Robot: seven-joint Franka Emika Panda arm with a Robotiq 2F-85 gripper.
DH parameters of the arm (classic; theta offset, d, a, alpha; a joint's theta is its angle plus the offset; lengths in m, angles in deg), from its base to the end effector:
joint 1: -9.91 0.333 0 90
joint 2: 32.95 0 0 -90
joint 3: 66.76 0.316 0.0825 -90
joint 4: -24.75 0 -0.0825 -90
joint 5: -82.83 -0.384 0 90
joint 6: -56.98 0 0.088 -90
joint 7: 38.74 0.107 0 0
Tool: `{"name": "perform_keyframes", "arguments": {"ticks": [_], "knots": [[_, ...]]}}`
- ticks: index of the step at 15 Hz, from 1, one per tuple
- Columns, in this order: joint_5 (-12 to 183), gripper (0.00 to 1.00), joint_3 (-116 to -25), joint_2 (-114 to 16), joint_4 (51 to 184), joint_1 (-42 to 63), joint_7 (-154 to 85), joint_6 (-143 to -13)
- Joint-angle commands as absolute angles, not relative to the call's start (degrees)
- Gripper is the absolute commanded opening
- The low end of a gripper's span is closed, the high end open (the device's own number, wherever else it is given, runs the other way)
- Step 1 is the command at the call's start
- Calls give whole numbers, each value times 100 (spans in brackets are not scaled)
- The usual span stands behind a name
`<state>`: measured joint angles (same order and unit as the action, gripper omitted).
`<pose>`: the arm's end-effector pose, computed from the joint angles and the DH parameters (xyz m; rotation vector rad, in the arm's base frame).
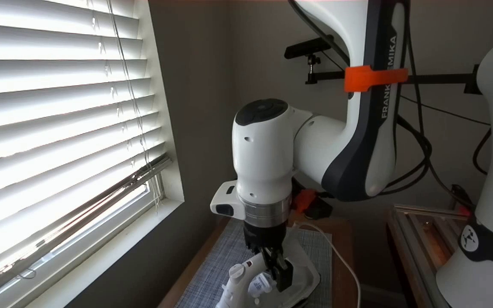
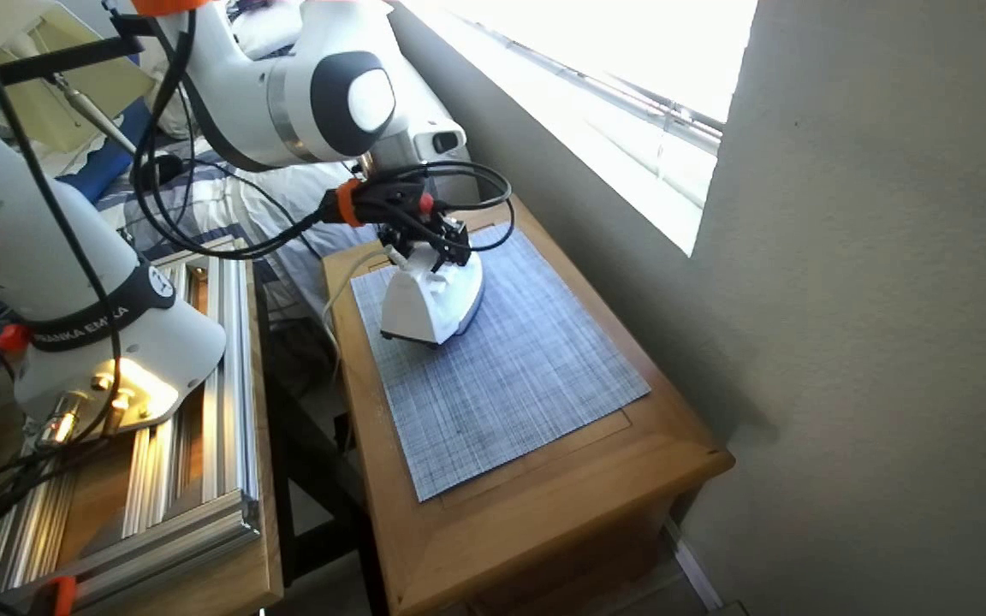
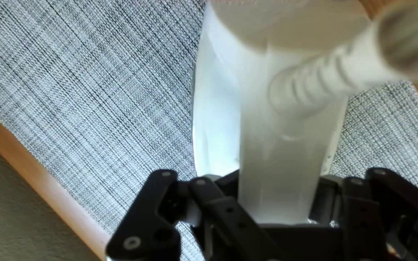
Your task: Turn the iron to the left, then tap it
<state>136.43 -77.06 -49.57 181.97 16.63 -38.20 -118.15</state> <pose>0.3546 0.0334 0.1294 2.7280 1.2655 -0.0030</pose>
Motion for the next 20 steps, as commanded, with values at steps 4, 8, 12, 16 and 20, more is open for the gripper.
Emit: {"name": "perform_keyframes", "arguments": {"ticks": [4,8,12,16,20], "knots": [[14365,0,-7416,-4913,18195,1005,-4374,-12152],[14797,0,-7421,-4858,18193,887,-4415,-12147],[15166,0,-7428,-4899,18189,808,-4522,-12120],[15318,0,-7485,-4872,18189,826,-4480,-12086],[15141,0,-7522,-4830,18188,935,-4226,-12050]]}}
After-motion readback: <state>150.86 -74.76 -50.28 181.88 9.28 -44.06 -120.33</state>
